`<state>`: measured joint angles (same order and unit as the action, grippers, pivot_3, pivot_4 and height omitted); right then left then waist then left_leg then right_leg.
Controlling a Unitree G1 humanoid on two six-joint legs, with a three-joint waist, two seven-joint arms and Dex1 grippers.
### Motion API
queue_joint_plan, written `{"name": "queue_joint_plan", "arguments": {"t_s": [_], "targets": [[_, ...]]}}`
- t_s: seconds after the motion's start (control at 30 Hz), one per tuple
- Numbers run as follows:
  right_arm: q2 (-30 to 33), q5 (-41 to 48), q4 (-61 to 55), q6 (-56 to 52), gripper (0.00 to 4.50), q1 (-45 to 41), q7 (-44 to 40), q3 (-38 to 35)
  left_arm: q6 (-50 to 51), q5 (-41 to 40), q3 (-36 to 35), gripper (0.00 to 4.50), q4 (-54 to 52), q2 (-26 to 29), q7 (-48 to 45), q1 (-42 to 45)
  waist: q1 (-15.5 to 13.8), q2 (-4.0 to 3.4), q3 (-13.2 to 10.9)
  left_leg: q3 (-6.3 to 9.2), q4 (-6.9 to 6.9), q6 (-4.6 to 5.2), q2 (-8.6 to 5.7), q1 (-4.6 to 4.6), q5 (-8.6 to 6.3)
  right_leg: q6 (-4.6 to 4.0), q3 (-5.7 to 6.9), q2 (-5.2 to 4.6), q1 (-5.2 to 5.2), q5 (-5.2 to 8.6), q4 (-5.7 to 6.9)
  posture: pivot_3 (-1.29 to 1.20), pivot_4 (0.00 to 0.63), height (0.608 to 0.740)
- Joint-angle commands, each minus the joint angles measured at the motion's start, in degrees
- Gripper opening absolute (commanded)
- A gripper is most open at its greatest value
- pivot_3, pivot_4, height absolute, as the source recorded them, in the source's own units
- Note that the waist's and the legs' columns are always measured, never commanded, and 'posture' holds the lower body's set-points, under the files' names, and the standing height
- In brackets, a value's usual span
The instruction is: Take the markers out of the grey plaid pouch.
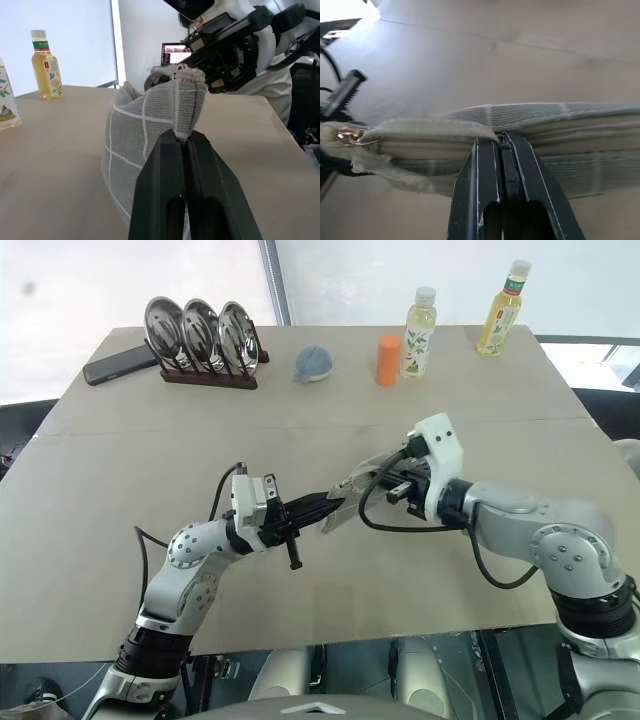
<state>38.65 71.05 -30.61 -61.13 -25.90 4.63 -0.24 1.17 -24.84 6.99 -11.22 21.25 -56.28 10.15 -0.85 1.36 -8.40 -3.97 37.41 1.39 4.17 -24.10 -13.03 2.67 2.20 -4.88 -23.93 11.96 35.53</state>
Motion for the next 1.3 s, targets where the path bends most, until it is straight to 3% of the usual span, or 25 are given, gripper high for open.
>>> {"name": "queue_joint_plan", "arguments": {"t_s": [0.03, 0.3, 0.6, 0.77, 0.87, 1.03, 1.17, 1.23, 1.3], "targets": [[4.99, -5.7, -0.79, 1.24, 0.05, 1.26, -0.44, -6.55, -0.51, -1.01, -0.08, 0.0, -1.91, -0.37, -0.03, -0.23, -0.02, 0.0, 0.0, 0.0, 0.0, 0.0, 0.0, 0.0, 0.0, 0.0, 0.0, 0.0, 0.0, 0.0, 0.0, 0.0, 0.15, 0.74], [7.04, -6.33, -2.5, 0.81, 0.05, 3.24, -2.89, -12.16, -3.16, 1.89, 2.56, 0.0, -1.2, -1.25, 0.24, -3.45, 0.12, -0.01, -0.01, 0.02, -0.12, 0.0, 0.03, 0.0, 0.0, -0.01, 0.0, 0.08, -0.01, 0.0, -0.11, 0.0, 0.15, 0.74], [10.61, -27.03, 6.44, 4.97, 0.05, 7.64, 0.35, -14.04, -9.73, 1.6, 2.03, 0.0, 3.97, -1.59, -2.83, -7.66, -0.01, -0.02, -0.02, -0.04, -0.06, 0.0, -0.02, -0.05, 0.0, 0.0, 0.0, -0.03, -0.02, 0.0, -0.15, 0.0, 0.15, 0.74], [10.72, -30.55, 5.54, 7.37, 0.05, 8.63, -4.55, -14.33, -9.32, -0.77, 2.01, 0.0, 3.89, -1.44, -5.07, -8.62, 0.23, -0.05, -0.03, -0.04, -0.11, 0.0, 0.01, -0.05, 0.0, 0.0, 0.0, 0.03, -0.06, 0.01, -0.17, 0.0, 0.15, 0.74], [14.11, -27.93, 0.9, 6.64, 0.05, 11.78, -14.35, -13.43, -10.34, -1.94, 1.76, 0.0, 4.26, -2.14, -6.18, -8.96, -0.04, -0.16, -0.09, 0.0, -0.14, 0.0, 0.04, -0.04, 0.0, 0.01, 0.0, 0.08, -0.09, 0.01, -0.15, 0.0, 0.15, 0.74], [17.31, -20.44, -9.05, 2.83, 1.69, 19.24, -23.95, -18.48, -9.67, -3.71, 0.58, 0.0, 4.5, -1.47, -7.98, -8.2, -0.11, -0.15, -0.1, 0.01, -0.13, 0.0, 0.02, -0.09, -0.01, 0.09, 0.0, 0.03, -0.08, 0.06, -0.2, 0.0, 0.15, 0.74], [19.48, -10.33, -14.03, -0.59, 1.69, 28.03, -31.79, -31.1, -8.59, -4.67, -0.06, 0.0, 4.4, -1.11, -8.24, -7.41, -0.23, -0.14, -0.11, 0.06, -0.1, -0.01, 0.0, -0.12, -0.01, 0.17, 0.05, 0.01, -0.04, 0.11, -0.23, 0.0, 0.15, 0.74], [18.53, -3.38, -13.64, -1.26, 1.1, 28.03, -29.93, -34.96, -7.92, -5.37, -0.1, 0.0, 4.34, -1.06, -8.73, -7.15, 0.05, -0.13, -0.12, 0.04, -0.07, -0.01, 0.0, -0.08, -0.01, 0.2, 0.05, -0.01, 0.01, 0.12, -0.26, 0.0, 0.15, 0.74], [17.54, 0.82, -14.07, -0.32, 0.42, 25.6, -26.68, -33.21, -7.27, -6.3, 0.03, 0.0, 4.17, -1.02, -9.76, -7.06, 0.14, -0.06, -0.15, 0.01, -0.03, -0.01, 0.01, -0.03, -0.01, 0.23, 0.03, 0.0, 0.02, 0.12, -0.25, 0.0, 0.15, 0.74]]}}
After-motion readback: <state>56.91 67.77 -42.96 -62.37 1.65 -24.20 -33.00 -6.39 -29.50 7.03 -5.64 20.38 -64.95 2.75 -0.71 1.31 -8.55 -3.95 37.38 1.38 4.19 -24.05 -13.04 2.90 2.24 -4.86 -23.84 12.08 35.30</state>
